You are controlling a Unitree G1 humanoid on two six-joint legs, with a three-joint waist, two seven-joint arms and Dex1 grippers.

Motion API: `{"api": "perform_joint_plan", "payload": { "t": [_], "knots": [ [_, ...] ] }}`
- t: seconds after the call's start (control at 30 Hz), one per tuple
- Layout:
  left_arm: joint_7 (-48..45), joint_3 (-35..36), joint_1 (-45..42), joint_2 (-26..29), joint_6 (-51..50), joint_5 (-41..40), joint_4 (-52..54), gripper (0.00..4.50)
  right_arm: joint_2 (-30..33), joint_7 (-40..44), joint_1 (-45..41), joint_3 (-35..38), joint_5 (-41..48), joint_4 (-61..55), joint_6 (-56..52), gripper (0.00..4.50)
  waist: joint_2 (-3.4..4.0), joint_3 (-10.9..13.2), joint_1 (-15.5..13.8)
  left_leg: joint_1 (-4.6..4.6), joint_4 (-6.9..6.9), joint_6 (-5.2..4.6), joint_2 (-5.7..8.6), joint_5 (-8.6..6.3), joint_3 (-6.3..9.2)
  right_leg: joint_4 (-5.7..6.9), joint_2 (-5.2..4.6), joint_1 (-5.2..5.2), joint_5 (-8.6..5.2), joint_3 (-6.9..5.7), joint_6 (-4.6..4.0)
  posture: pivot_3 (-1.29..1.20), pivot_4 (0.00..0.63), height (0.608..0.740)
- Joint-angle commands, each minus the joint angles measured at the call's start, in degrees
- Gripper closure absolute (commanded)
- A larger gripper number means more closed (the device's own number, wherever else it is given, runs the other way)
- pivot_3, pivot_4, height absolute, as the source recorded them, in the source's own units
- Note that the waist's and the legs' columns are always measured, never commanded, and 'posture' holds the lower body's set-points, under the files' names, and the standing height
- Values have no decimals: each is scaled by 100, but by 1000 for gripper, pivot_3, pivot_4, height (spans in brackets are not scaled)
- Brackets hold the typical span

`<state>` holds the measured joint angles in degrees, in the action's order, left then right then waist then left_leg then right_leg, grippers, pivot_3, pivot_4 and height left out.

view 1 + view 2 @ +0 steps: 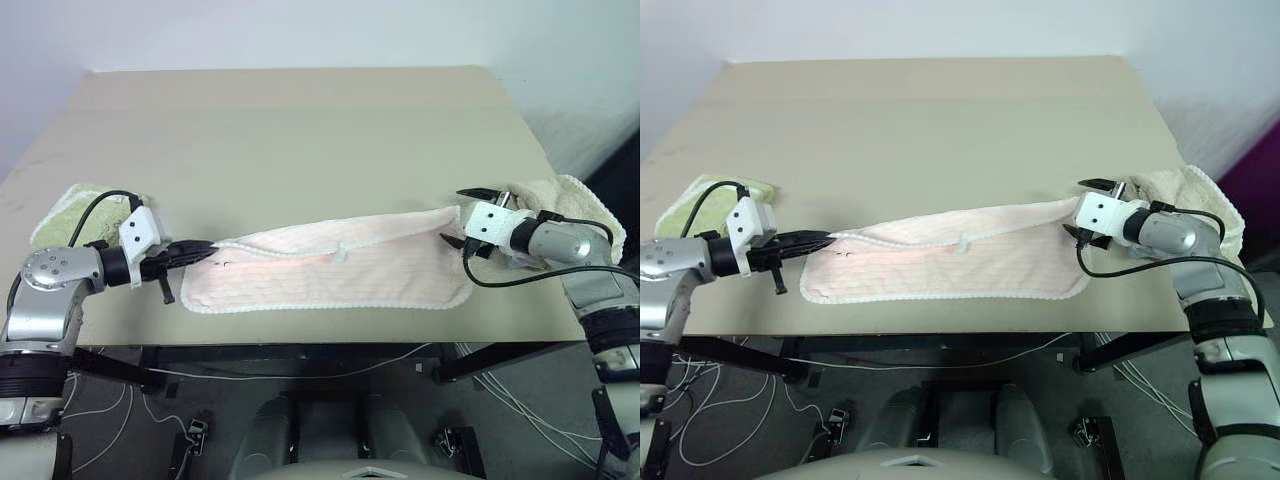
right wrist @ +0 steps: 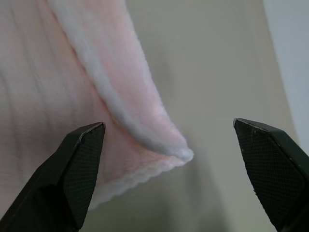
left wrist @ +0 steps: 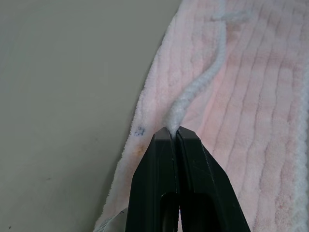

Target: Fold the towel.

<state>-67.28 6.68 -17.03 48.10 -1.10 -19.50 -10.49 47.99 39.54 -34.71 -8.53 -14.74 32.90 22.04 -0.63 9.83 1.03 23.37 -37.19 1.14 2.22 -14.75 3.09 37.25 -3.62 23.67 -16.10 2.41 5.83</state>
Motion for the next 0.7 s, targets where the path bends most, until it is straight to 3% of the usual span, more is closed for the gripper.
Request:
{"api": "perform_joint_plan", "payload": {
  "t": [0.03,0.1,0.2,0.57,0.7],
  "knots": [
    [73,187,66,14,-10,-74,218,4448,59,-313,-358,-123,-348,455,572,0,1,0,1,0,0,0,0,0,0,0,0,0,0,0,0,0,150,740],
    [99,203,123,15,-5,-80,259,4448,78,-407,-473,-247,-526,652,825,0,1,0,2,0,0,0,0,0,0,0,-1,0,0,1,0,0,150,740],
    [129,221,196,24,6,-80,297,4500,86,-390,-557,-303,-566,789,1022,654,1,1,0,0,1,0,0,0,0,0,-1,0,0,1,0,0,150,740],
    [197,195,192,-43,24,-44,288,4500,222,-445,-616,-365,-798,893,1257,4491,1,1,-2,0,0,0,0,0,0,0,-1,0,0,1,0,0,150,740],
    [240,190,139,-102,51,-7,221,4500,267,-689,-662,-351,-982,906,1330,4491,1,1,1,0,0,0,0,0,0,0,0,0,0,1,0,0,150,740]
  ]
}}
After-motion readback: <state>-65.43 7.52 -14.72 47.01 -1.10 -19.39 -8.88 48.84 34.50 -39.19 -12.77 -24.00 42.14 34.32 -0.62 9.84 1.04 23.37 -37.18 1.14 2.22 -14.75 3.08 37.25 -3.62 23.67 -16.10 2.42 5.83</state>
